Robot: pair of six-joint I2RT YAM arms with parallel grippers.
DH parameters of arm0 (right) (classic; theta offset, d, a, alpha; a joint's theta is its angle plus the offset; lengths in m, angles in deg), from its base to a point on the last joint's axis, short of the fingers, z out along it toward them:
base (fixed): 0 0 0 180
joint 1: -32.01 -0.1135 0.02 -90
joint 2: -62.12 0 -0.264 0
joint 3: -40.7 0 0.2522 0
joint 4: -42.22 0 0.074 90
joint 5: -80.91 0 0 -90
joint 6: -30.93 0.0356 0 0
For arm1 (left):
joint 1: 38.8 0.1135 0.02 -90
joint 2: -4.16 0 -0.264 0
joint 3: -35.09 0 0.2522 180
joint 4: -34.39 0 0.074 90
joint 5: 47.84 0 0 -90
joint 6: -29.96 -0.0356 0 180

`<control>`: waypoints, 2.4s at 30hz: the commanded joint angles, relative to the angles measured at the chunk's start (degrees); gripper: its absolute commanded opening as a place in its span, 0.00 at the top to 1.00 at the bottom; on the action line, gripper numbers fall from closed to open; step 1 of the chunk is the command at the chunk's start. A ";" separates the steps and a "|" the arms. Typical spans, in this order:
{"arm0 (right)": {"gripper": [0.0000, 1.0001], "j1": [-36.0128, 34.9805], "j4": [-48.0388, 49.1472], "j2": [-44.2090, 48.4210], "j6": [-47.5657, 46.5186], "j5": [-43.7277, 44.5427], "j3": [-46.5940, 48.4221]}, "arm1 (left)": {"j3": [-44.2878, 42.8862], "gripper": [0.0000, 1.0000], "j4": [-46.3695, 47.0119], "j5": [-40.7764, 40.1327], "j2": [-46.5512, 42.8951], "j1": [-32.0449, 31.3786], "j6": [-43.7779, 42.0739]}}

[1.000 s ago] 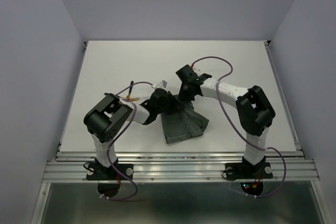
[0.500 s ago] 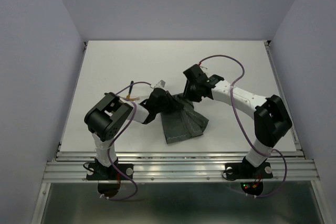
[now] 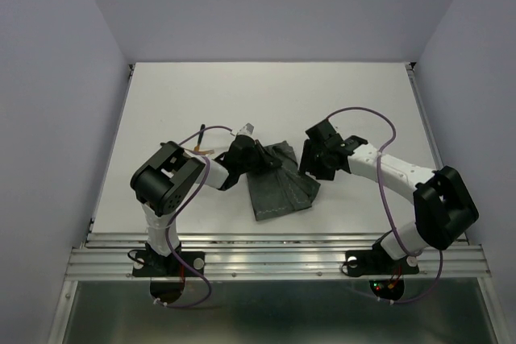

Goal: Fold the napkin into a case and place the utensils inside
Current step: Fold the lower triangle-folded napkin at the center of the board.

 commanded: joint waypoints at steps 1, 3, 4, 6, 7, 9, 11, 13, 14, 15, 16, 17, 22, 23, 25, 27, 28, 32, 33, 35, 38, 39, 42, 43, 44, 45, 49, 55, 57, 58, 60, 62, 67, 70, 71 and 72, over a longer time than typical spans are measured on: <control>0.36 -0.19 3.81 1.62 -3.66 -5.78 -1.87 | -1.19 1.00 0.38 -0.24 0.00 0.51 -1.34; 0.38 -0.19 4.78 2.33 -4.63 -7.55 -3.27 | -1.20 1.00 0.38 -0.24 -0.09 0.60 -1.34; 0.39 -0.19 5.22 2.68 -4.80 -8.25 -3.54 | -1.28 1.00 0.30 -0.24 -0.09 0.60 -1.43; 0.48 -0.19 5.22 3.47 -5.16 -9.83 -4.15 | -1.28 1.00 0.21 -0.32 -0.17 0.60 -1.34; 0.51 -0.19 5.22 3.73 -5.24 -9.92 -4.33 | -1.28 1.00 0.21 -0.32 -0.18 0.60 -1.34; 0.64 -0.19 5.22 3.91 -5.42 -10.53 -4.77 | -1.37 1.00 0.12 -0.32 -0.18 0.69 -1.25; 0.71 -0.19 5.40 4.00 -5.60 -11.06 -5.12 | -1.37 1.00 0.12 -0.32 -0.18 0.77 -1.25; 0.81 -0.19 5.40 4.18 -5.51 -11.24 -5.12 | -1.37 1.00 0.03 -0.32 -0.44 0.69 -1.25; 0.83 -0.19 5.48 4.35 -5.60 -11.41 -5.21 | -1.37 1.00 0.12 -0.24 -0.53 0.77 -1.17; 0.87 -0.72 5.57 4.44 -5.60 -11.59 -5.12 | -1.28 1.00 0.03 -0.06 -0.79 0.77 -1.25; 0.89 -0.72 5.75 4.53 -5.68 -11.68 -5.21 | -1.11 1.00 0.03 0.11 -1.23 0.77 -1.17; 0.92 -0.72 5.84 4.53 -5.86 -12.12 -5.04 | -0.93 1.00 0.03 0.12 -1.67 0.86 -0.99; 0.95 -2.83 6.10 3.83 -6.13 -12.21 -4.77 | -0.84 1.00 -3.73 -1.11 -5.26 1.21 -0.81; 0.95 -4.14 6.27 3.56 -6.21 -11.95 -4.77 | -0.84 1.00 -4.36 -1.38 -5.88 1.13 -0.99; 0.95 -5.11 6.28 2.95 -6.12 -11.16 -4.68 | -0.84 1.00 -5.93 -1.55 -7.55 1.13 -1.08; 0.95 -6.77 5.66 1.63 -6.12 -9.58 -3.90 | -0.76 1.00 -7.25 -1.73 -8.70 1.13 -1.17; 0.95 -6.79 5.31 1.19 -6.21 -9.05 -3.54 | -0.76 1.00 -7.78 -1.90 -9.66 1.21 -1.25; 0.94 -8.89 5.31 -0.92 -6.12 -8.25 -2.58 | -1.19 0.90 -11.38 -2.78 -12.47 1.21 -1.78; 0.92 -9.68 5.22 -1.27 -6.04 -8.25 -2.31 | -1.11 0.86 -11.92 -3.05 -13.00 1.21 -1.78; 0.91 -10.38 5.13 -1.97 -5.95 -6.41 -1.96 | -1.11 0.77 -12.62 -3.40 -13.88 1.21 -2.04; 0.87 -11.61 5.31 -3.55 -5.77 -5.53 -1.61 | -1.28 0.57 -13.68 -3.58 -14.76 1.21 -2.48; 0.86 -11.62 5.48 -3.99 -5.60 -5.35 -1.52 | -1.37 0.51 -14.03 -3.32 -14.77 1.21 -2.75; 0.82 -12.84 6.01 -5.40 -5.42 -5.26 -1.26 | -2.51 0.35 -14.99 -2.52 -14.15 1.13 -3.98; 0.81 -12.85 6.19 -5.67 -5.25 -5.26 -1.17 | -2.86 0.32 -15.17 -2.43 -13.45 1.13 -4.33; 0.80 -12.85 6.45 -6.02 -5.07 -5.18 -0.99 | -3.39 0.30 -15.26 -2.17 -13.19 1.13 -4.50; 0.78 -13.37 6.54 -6.45 -4.90 -5.18 -0.90 | -3.57 0.30 -15.35 -1.73 -12.75 1.13 -4.94; 0.75 -13.90 7.42 -7.42 -4.46 -5.44 -0.55 | -5.67 0.32 -17.01 -1.38 -9.94 1.21 -6.09; 0.74 -13.90 8.03 -8.22 -3.93 -5.53 -0.46 | -9.01 0.43 -19.12 -1.03 -6.07 1.13 -8.63; 0.74 -13.90 8.03 -8.22 -3.75 -5.53 -0.38 | -10.07 0.48 -20.61 -1.46 -4.75 1.21 -9.25; 0.74 -13.90 8.03 -8.22 -3.75 -5.53 -0.38 | -10.42 0.51 -21.14 -1.73 -4.48 1.21 -9.60; 0.74 -13.90 8.03 -8.04 -3.58 -5.53 -0.46 | -11.30 0.56 -22.29 -2.69 -4.04 1.21 -10.30; 0.74 -13.90 8.03 -7.78 -3.66 -5.62 -0.38 | -11.74 0.62 -22.82 -3.13 -3.52 1.39 -10.83; 0.74 -13.90 7.51 -6.99 -3.93 -6.32 -0.38 | -12.53 0.94 -23.52 -3.31 -2.73 2.00 -11.80; 0.68 -13.90 6.72 -5.32 -4.45 -5.71 0.59 | -13.15 1.00 -23.70 -2.26 -2.20 2.44 -13.20; 0.65 -13.90 5.76 -4.79 -4.54 -5.27 0.94 | -13.58 1.00 -23.70 -1.82 -2.11 2.62 -13.82; 0.63 -13.90 5.14 -4.35 -4.72 -4.66 1.55 | -13.94 1.00 -23.79 -1.21 -1.93 2.71 -14.26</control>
